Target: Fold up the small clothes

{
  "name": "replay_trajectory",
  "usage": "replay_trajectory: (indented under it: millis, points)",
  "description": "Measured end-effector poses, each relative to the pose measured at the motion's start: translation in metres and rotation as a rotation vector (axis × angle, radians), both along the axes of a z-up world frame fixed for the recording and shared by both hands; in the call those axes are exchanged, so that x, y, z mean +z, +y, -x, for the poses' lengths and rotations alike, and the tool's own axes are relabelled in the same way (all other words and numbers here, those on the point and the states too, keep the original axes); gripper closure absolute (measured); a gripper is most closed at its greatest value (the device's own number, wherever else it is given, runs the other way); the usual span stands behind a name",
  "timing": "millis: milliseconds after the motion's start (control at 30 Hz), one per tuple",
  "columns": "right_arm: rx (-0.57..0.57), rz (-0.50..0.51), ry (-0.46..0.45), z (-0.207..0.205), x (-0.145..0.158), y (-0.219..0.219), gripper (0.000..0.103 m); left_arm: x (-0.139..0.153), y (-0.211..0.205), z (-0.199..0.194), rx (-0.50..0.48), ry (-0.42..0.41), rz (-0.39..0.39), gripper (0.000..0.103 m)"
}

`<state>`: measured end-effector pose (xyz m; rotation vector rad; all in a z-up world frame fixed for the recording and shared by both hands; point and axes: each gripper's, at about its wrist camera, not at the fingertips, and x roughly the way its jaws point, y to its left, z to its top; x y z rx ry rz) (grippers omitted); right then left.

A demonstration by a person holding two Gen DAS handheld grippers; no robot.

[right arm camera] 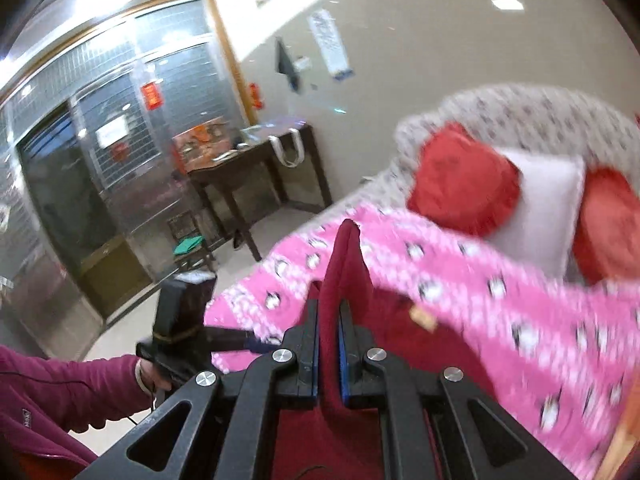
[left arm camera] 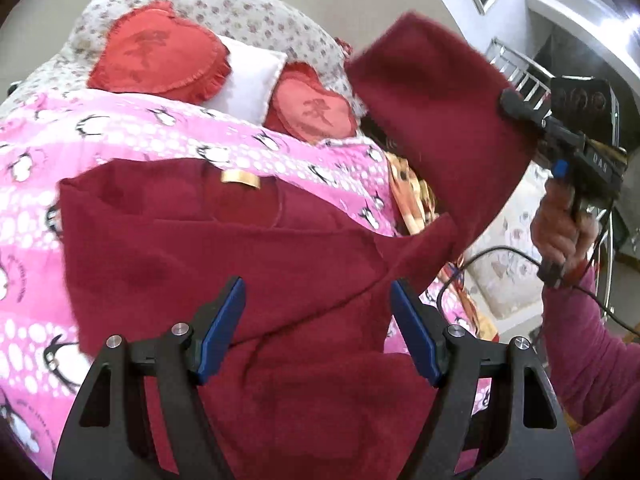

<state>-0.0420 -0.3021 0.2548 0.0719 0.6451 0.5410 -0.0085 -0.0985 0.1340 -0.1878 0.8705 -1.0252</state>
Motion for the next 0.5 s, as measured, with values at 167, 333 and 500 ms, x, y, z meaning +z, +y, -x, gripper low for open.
replay_trajectory:
  millis: [167, 333, 500]
  points:
    - [0.130, 0.061, 0.059, -0.039, -0.014, 0.047, 0.097, 0.009, 0.046, 0.000, 0.095, -0.014, 0.045, 0.028]
    - [0.209, 0.064, 0.210, -0.090, -0.077, 0.085, 0.097, 0.007, 0.071, -0.001, 0.154, -0.015, 0.025, 0.028]
    - [0.242, 0.070, 0.407, -0.132, -0.168, 0.116, 0.097, -0.003, 0.076, -0.001, 0.181, -0.024, -0.041, 0.028]
